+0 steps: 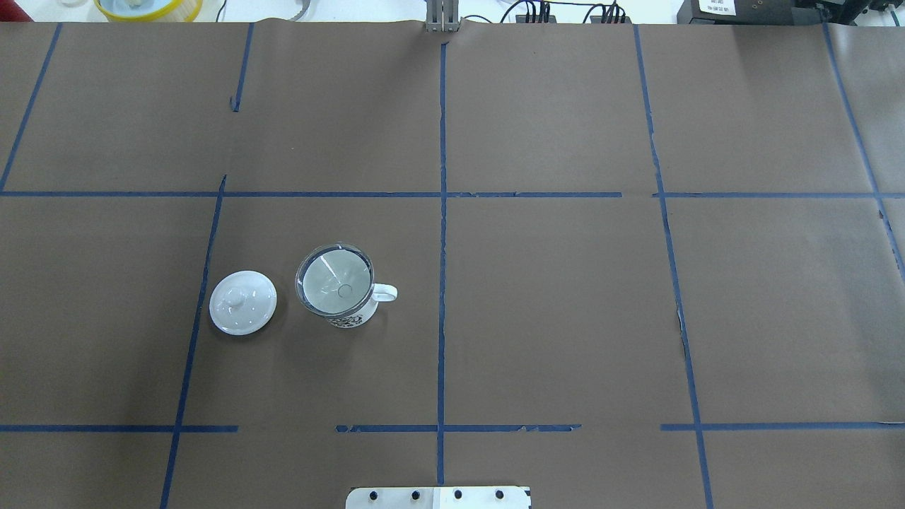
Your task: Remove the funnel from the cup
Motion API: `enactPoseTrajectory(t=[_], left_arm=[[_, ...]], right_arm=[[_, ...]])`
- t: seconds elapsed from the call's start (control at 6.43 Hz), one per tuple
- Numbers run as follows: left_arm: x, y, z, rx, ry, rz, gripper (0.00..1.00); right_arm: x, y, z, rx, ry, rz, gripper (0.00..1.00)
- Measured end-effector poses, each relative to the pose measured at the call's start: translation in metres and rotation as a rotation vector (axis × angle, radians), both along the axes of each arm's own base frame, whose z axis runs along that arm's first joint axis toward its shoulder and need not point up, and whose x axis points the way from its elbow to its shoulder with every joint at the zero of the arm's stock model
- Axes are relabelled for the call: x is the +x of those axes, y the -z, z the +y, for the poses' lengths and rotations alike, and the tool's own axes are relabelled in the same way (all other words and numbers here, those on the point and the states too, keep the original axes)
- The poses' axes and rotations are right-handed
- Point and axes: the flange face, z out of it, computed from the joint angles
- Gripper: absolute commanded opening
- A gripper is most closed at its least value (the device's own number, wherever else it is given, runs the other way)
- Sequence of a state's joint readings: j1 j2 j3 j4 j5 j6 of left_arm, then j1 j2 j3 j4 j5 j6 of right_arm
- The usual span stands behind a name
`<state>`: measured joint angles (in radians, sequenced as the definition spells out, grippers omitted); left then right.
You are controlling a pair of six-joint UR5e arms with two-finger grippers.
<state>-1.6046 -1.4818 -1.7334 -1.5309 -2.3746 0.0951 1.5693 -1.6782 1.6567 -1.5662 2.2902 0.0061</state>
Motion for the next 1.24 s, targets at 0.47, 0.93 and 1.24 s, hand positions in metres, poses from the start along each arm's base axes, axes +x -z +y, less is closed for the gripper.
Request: enactPoseTrajectory(t=[0.47, 0.93, 1.24], left_arm=[[0.000, 0.009, -0.003, 0.019, -0.002, -0.001, 1.00], [0.001, 0.071, -0.052, 0.162, -0.006, -0.015, 1.00], [0.000, 0.140, -0.107, 0.316, 0.003, -0.021, 1.00]], right_arm=[[0.000, 0.000, 0.000, 0.000, 0.000, 0.000, 1.00], [0.000, 0.000, 0.000, 0.000, 0.000, 0.000, 1.00], [0.000, 0.000, 0.000, -0.001, 0.000, 0.000, 1.00]])
